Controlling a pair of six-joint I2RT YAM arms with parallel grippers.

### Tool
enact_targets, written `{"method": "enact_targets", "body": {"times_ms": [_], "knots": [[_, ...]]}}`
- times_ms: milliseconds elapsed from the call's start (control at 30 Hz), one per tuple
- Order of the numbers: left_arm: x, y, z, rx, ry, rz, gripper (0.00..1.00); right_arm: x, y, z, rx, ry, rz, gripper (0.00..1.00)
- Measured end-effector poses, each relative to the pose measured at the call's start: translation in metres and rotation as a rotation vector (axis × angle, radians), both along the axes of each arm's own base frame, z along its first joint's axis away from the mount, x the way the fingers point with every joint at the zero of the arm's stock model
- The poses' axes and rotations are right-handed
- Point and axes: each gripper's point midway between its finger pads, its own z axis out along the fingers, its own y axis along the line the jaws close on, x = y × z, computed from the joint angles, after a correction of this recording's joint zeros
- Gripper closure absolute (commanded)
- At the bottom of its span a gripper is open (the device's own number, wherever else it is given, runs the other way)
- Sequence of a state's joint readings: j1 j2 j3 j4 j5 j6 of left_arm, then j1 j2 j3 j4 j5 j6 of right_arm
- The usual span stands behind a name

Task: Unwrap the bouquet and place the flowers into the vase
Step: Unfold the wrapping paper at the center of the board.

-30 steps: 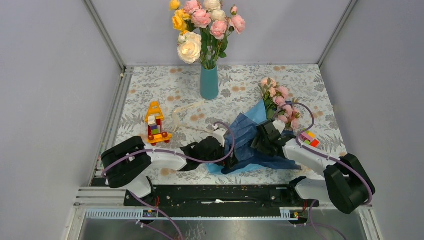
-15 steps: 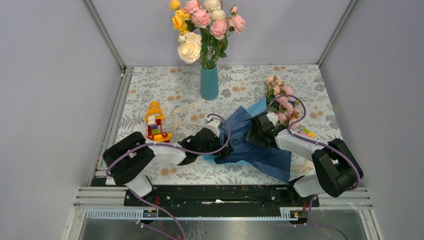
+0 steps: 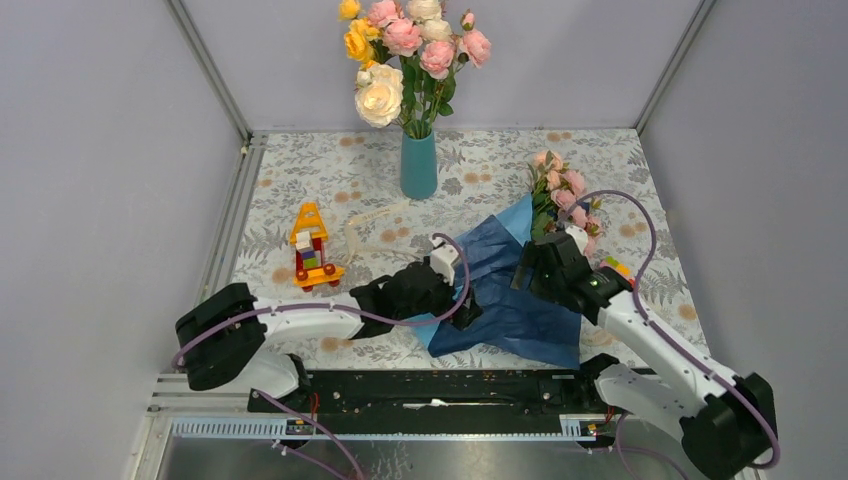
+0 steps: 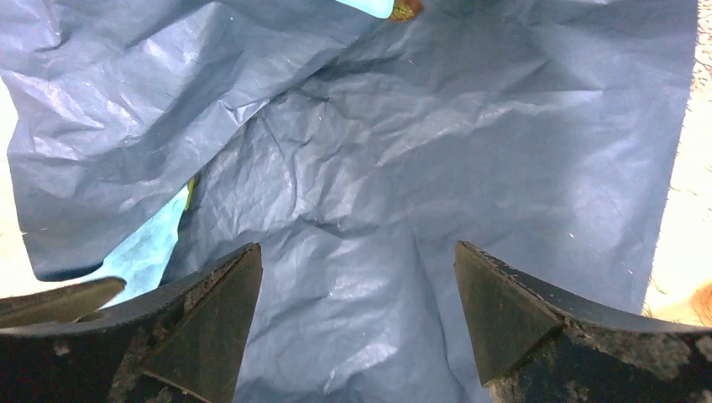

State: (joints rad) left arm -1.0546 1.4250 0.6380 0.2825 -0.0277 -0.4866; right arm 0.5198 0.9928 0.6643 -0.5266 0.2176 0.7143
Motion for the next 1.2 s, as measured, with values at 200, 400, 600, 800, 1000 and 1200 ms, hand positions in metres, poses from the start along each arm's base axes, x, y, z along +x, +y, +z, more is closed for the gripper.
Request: {"method": "enact_targets", "body": {"times_ms": [200, 400, 600, 800, 1000, 1200], "knots": [[-0.035, -0.045, 0.037, -0.084, -0.033, -0.121, 0.1, -0.02, -0.003, 0.005, 0.042, 0.011, 0.013, 0.19], [-0.07, -0.065, -0.01, 0.0, 0.028, -0.202, 0.11, -0.045, -0.008, -0.032, 0.045, 0.12, -0.006, 0.21], [-0.1, -0.065, -0.048, 0.082, 0.072, -0.261, 0.11, -0.06, -0.015, -0.059, 0.042, 0.193, -0.062, 0.18], [-0.103, -0.059, -0.055, 0.098, 0.064, -0.26, 0.11, -0.063, -0.022, -0.071, 0.036, 0.217, -0.143, 0.12], [-0.103, -0.055, -0.057, 0.08, 0.041, -0.25, 0.11, -0.055, -0.029, -0.07, 0.056, 0.192, -0.216, 0.11], [-0.104, -0.048, -0.056, 0.097, 0.043, -0.244, 0.11, -0.053, -0.034, -0.069, 0.055, 0.186, -0.229, 0.11]]}}
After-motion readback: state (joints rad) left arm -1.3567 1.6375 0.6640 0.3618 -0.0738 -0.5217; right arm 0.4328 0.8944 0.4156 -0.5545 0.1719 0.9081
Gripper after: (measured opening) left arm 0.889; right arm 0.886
